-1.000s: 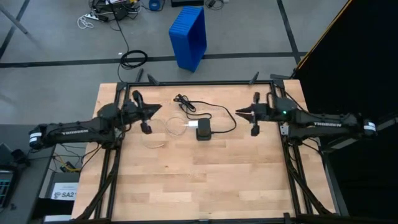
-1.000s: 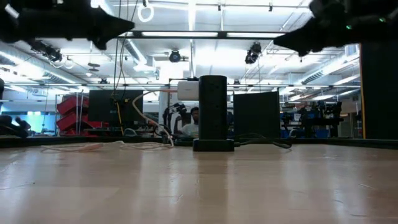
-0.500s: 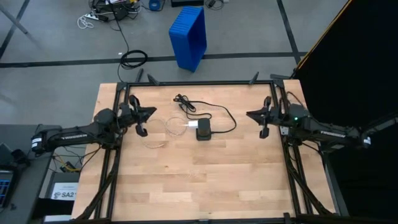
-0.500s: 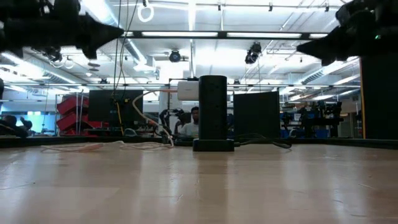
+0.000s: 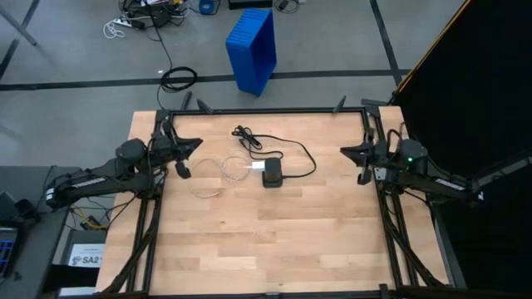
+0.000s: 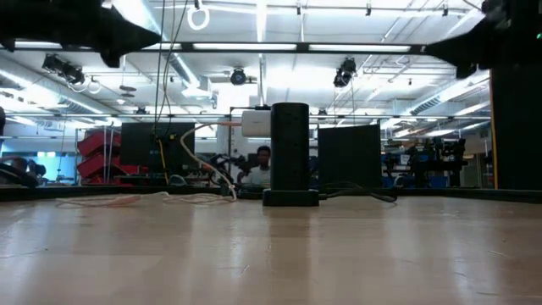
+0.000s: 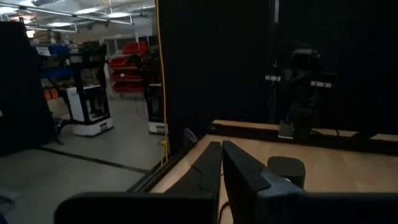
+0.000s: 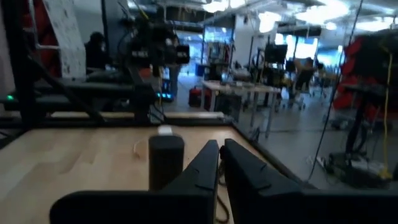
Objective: Plug in charger
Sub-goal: Remove the charger adapter from the black outlet
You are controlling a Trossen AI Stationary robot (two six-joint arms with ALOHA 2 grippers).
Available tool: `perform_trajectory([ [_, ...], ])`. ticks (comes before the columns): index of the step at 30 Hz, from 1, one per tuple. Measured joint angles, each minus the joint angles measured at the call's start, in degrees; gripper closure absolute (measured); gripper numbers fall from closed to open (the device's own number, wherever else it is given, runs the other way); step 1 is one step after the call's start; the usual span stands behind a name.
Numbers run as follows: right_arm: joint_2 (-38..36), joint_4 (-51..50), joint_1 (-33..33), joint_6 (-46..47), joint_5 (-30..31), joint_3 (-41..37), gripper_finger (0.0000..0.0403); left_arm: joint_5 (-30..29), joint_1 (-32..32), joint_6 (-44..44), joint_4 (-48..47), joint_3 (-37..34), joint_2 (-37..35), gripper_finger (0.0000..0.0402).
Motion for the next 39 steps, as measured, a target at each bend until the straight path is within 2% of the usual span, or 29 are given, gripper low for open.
perform_trajectory([
  [3,-0.56,3.74,-0.02,-0.53,0.1,-2.48,0.0403,0.43,-0.04,-0.66,-0.37,-1.72,-3.85,0.0402],
  [8,-0.49,4.22,-0.02,-1.78,0.09,-3.58,0.0403,0.72,-0.13,-2.68,-3.57,-5.31,-12.93,0.0402],
  [11,-0.49,3.54,-0.13,-2.9,-0.34,-3.63,0.0403,0.77,-0.13,-2.95,-4.77,-6.64,-12.56,0.0402],
  [18,-0.51,5.95,-0.16,-3.64,-2.32,-6.37,0.0403,2.2,-0.17,-2.93,-1.11,-10.97,-12.81,0.0402],
  [22,-0.52,7.87,-0.73,-4.2,-0.71,-8.96,0.0403,3.01,-0.17,-2.91,-1.2,-12.32,-12.78,0.0402],
  [29,-0.49,7.82,-1.25,-2.77,-3.22,-9.0,0.0403,4.92,-0.17,-3.1,2.1,-16.55,-12.83,0.0402],
  [34,-0.37,6.82,-1.25,-1.91,-3.37,-9.02,0.0403,6.87,-0.17,-3.79,2.83,-16.92,-12.81,0.0402],
  [39,-0.25,5.03,-1.31,1.56,1.64,-9.02,0.0403,7.63,-0.17,-3.1,2.25,-16.92,-12.81,0.0402],
])
